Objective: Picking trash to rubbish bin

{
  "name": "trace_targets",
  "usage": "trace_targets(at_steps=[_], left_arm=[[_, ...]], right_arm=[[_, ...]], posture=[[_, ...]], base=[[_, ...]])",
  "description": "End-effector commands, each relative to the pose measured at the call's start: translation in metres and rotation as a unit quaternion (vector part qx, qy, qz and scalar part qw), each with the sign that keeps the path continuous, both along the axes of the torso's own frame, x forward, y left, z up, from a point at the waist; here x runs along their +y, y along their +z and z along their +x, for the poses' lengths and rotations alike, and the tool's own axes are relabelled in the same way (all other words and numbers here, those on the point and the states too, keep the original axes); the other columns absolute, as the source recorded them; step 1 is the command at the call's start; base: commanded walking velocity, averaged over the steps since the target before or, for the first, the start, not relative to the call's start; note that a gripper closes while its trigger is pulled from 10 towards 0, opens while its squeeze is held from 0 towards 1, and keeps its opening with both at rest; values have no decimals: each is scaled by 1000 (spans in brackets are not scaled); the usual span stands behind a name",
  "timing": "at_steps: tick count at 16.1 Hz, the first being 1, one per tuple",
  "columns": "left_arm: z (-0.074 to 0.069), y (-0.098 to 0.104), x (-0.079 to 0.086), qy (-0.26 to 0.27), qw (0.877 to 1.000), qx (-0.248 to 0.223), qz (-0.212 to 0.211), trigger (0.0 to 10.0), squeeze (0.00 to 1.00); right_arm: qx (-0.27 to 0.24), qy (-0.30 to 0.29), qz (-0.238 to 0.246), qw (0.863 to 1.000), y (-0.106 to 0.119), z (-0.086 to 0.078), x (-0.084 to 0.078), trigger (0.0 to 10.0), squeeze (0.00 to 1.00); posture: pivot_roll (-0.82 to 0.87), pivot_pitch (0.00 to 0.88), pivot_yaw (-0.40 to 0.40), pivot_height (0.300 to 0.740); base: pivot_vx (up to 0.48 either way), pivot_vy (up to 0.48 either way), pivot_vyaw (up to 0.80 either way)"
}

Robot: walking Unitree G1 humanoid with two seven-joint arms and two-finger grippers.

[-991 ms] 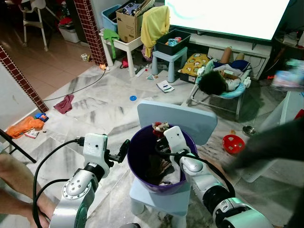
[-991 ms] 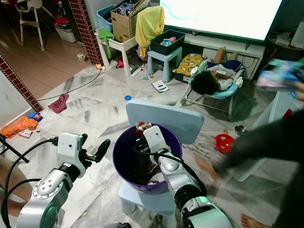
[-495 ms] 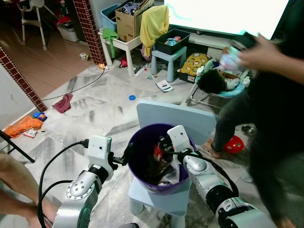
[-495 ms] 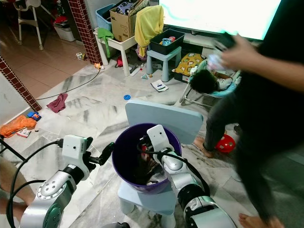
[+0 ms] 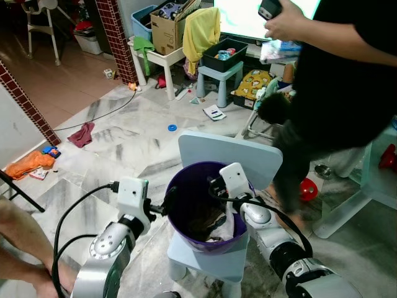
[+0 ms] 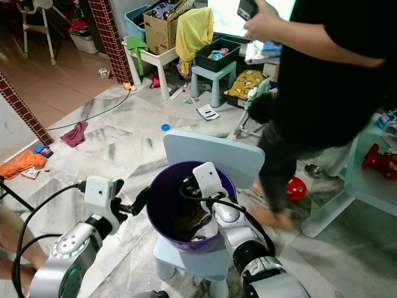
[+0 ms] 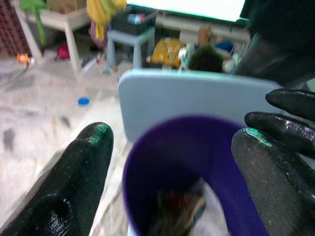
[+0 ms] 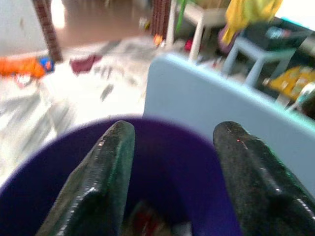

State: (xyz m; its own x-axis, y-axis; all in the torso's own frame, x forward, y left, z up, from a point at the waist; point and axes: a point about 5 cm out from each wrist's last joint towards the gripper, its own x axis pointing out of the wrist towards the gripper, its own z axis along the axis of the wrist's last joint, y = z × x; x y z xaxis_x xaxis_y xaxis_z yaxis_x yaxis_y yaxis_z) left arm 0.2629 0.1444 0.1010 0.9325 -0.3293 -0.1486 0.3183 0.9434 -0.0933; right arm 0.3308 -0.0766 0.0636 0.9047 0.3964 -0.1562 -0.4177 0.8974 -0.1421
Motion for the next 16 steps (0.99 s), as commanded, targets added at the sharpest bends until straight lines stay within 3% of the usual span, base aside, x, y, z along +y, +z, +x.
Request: trace_targets(at_steps=[1,6,7,10,11,13,14,15,16], left_arm=[[5,9,1,12,1000,-18,3,10000,0],[21,33,-5,35,997,-72,-2,10000,0],[26,40,-7,45,995,-84,-9,10000,0],[30,46,-8,55,994,-93,-11,10000,0],[34,52,-12,59,993,-102,-22,10000,0],[37,54,-15,56,992,-105,-32,10000,0],[39,54,-16,60,992,-104,-35,10000,0],[40,54,-14,68,992,-104,-38,10000,0],[40,54,-13,72,991,-104,-38,10000,0]], right_arm=[[-34,-18,20,999,13,4,-5,10000,1000],[-119,-73,41,989,46,9,-31,10000,1000],[-143,-100,46,984,58,9,-44,10000,1000],[-164,-124,47,977,70,9,-56,10000,1000],[-197,-148,43,968,88,5,-74,10000,1000],[-199,-163,43,965,95,3,-85,10000,1000],[-192,-179,44,964,98,2,-93,10000,737],[-188,-186,47,963,99,1,-96,10000,655],[-183,-188,45,964,100,0,-96,10000,486]], posture=[[88,45,2,740],[54,41,1,740],[51,41,1,740],[32,38,3,740],[19,35,7,740],[10,31,9,740],[3,28,9,740],[2,27,7,740],[2,27,7,740]], base=[[0,0,0],[0,0,0],[0,0,0],[0,0,0],[0,0,0],[0,0,0],[0,0,-788],[0,0,-800],[0,0,-800]])
